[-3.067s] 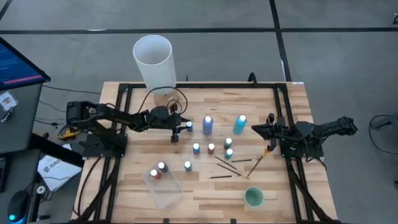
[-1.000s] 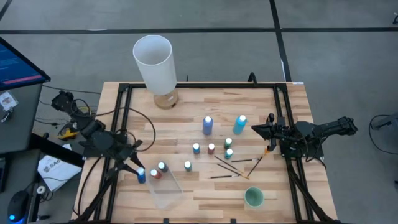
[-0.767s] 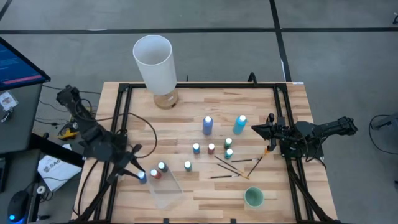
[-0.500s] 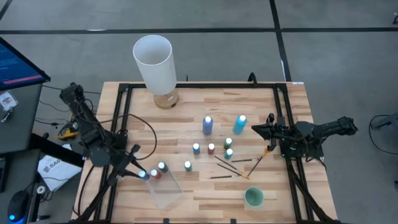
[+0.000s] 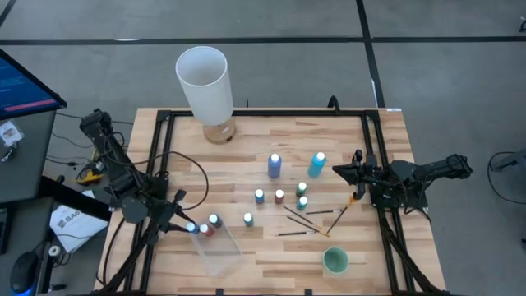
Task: Pick & Place Paint Supplies
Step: Put the dark blue paint bottle into the transparent bin
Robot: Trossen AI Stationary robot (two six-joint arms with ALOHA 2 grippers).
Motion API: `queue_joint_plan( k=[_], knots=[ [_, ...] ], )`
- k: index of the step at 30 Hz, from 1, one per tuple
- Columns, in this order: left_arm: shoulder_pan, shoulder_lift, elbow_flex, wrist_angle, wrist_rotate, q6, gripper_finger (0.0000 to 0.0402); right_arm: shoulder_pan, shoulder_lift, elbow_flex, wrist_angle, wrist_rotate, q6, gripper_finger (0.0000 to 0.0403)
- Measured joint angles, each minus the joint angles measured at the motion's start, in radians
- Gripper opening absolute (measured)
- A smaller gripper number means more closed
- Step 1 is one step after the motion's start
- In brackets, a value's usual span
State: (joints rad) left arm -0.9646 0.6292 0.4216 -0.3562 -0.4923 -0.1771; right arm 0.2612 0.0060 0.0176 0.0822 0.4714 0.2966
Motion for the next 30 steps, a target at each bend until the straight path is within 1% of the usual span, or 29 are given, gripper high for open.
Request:
queue_joint_plan(
  k=[9, 28, 30],
  knots=[
    [0.0, 0.0, -0.042, 0.038, -0.001, -0.022, 0.0086, 0.0, 0.0, 0.0, 0.0, 0.0, 0.0, 0.0008],
    [0.001, 0.0, -0.043, 0.06, -0.014, -0.04, 0.0086, 0.0, 0.0, 0.0, 0.0, 0.0, 0.0, 0.0008],
    [0.001, 0.001, -0.057, 0.085, -0.014, -0.045, 0.0086, 0.0, 0.0, 0.0, 0.0, 0.0, 0.0, 0.0008]
  ],
)
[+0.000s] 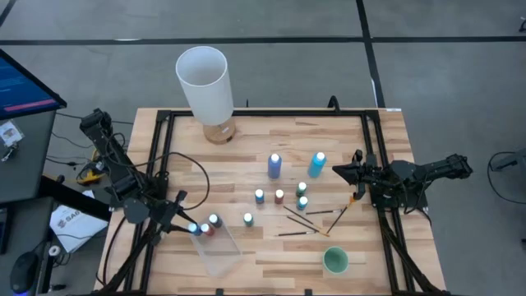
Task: Pick & Place Paint Supplies
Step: Put the dark blue paint bottle into the transparent bin
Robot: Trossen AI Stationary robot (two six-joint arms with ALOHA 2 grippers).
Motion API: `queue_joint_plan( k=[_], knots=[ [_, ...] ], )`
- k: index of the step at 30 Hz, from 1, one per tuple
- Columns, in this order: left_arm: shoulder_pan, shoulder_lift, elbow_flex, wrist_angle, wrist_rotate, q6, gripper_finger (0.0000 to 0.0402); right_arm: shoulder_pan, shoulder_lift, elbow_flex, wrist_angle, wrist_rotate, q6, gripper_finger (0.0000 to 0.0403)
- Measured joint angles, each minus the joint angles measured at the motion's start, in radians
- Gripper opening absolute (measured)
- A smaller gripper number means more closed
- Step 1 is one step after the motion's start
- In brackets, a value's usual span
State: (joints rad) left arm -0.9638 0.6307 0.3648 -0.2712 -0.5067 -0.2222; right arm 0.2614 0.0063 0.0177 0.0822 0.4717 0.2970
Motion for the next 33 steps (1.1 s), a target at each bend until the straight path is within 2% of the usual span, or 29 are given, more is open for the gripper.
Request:
queue_joint_plan(
  k=[6, 15, 23, 29, 33],
  knots=[
    [0.0, 0.0, -0.101, 0.114, -0.005, -0.003, 0.0086, 0.0, 0.0, 0.0, 0.0, 0.0, 0.0, 0.0008],
    [0.0, -0.001, -0.103, 0.126, -0.011, -0.023, 0.0086, 0.0, 0.0, 0.0, 0.0, 0.0, 0.0, 0.0008],
    [0.0, -0.001, -0.186, 0.192, -0.018, -0.074, 0.0086, 0.0, 0.0, 0.0, 0.0, 0.0, 0.0, 0.0008],
    [0.0, -0.001, -0.194, 0.203, -0.026, -0.075, 0.0087, 0.0, 0.0, 0.0, 0.0, 0.0, 0.0, 0.0008],
    [0.0, -0.001, -0.194, 0.204, -0.026, -0.074, 0.0104, 0.0, 0.0, 0.0, 0.0, 0.0, 0.0, 0.0008]
  ],
)
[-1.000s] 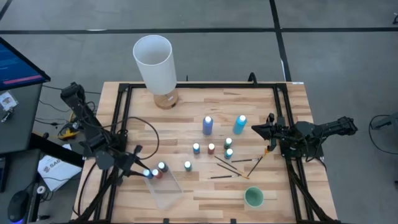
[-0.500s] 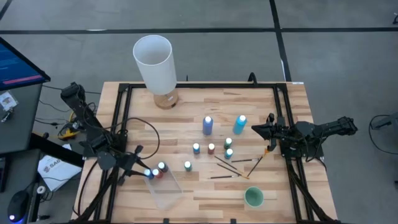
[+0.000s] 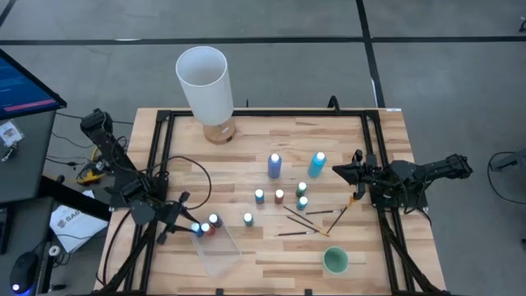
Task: Pick & Place Paint Supplies
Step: Put the dark blue paint bottle into the transparent bin, then adjust the orange paint bottle in the transparent bin
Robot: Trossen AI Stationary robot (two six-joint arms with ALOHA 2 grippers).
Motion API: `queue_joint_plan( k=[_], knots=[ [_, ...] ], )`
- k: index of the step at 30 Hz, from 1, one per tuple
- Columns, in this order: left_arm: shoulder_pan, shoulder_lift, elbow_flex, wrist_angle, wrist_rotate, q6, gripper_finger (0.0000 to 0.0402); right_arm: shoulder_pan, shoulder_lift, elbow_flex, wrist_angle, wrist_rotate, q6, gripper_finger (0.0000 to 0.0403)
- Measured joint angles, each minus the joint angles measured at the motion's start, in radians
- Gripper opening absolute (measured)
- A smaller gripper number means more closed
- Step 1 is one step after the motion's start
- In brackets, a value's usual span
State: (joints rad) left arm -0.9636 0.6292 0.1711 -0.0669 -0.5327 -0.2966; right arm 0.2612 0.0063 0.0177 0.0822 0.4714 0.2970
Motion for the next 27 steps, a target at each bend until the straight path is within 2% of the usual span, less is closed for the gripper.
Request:
queue_joint_plan(
  k=[9, 22, 27],
  knots=[
    [0.0, 0.0, 0.0, -0.001, -0.037, 0.0, 0.0159, 0.0, 0.0, 0.0, 0.0, 0.0, 0.0, 0.0008],
    [0.0, 0.0, 0.023, 0.0, -0.051, 0.003, 0.0162, 0.0, 0.0, 0.0, 0.0, 0.0, 0.0, 0.0008],
    [0.0, 0.0, 0.085, 0.0, -0.101, 0.089, 0.0173, 0.0, 0.0, 0.0, 0.0, 0.0, 0.0, 0.0008]
  ],
)
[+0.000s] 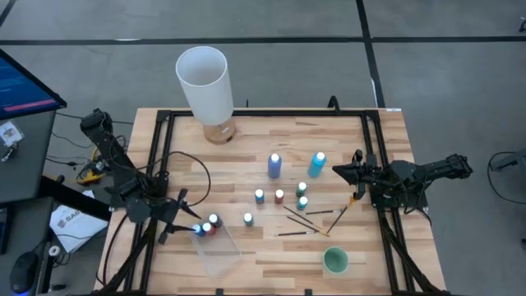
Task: Pick & Place Paint Supplies
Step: Adjust the orange paint bottle in the transparent bin
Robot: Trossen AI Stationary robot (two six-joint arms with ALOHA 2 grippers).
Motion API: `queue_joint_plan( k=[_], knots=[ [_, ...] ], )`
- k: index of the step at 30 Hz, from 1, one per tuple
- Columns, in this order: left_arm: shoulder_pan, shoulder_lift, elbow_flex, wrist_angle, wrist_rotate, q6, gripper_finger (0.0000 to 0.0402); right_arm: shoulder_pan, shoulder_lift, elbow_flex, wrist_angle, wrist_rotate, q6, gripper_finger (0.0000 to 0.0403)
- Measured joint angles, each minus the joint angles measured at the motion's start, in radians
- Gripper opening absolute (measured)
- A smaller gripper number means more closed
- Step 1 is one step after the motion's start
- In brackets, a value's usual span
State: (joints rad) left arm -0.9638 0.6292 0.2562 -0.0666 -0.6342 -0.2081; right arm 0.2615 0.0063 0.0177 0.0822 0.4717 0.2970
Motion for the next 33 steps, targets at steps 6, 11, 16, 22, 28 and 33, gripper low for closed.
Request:
queue_joint_plan(
  k=[6, 11, 16, 22, 28, 33],
  knots=[
    [0.032, 0.0, 0.12, 0.011, -0.108, 0.144, 0.0184, 0.0, 0.0, 0.0, 0.0, 0.0, 0.0, 0.0008],
    [0.134, 0.013, 0.182, 0.033, 0.006, 0.148, 0.0181, 0.0, 0.0, 0.0, 0.0, 0.0, 0.0, 0.0008],
    [0.25, 0.103, 0.183, 0.048, 0.169, 0.104, 0.0137, 0.0, 0.0, 0.0, 0.0, 0.0, 0.0, 0.0008],
    [0.356, 0.285, 0.233, 0.065, 0.451, 0.028, 0.0045, 0.0, 0.0, 0.0, 0.0, 0.0, 0.0, 0.0008],
    [0.367, 0.46, 0.387, -0.023, 0.557, 0.039, 0.0005, 0.0, 0.0, 0.0, 0.0, 0.0, 0.0, 0.0008],
    [0.367, 0.571, 0.484, -0.195, 0.549, -0.021, 0.0001, 0.0, 0.0, 0.0, 0.0, 0.0, 0.0, 0.0008]
  ],
)
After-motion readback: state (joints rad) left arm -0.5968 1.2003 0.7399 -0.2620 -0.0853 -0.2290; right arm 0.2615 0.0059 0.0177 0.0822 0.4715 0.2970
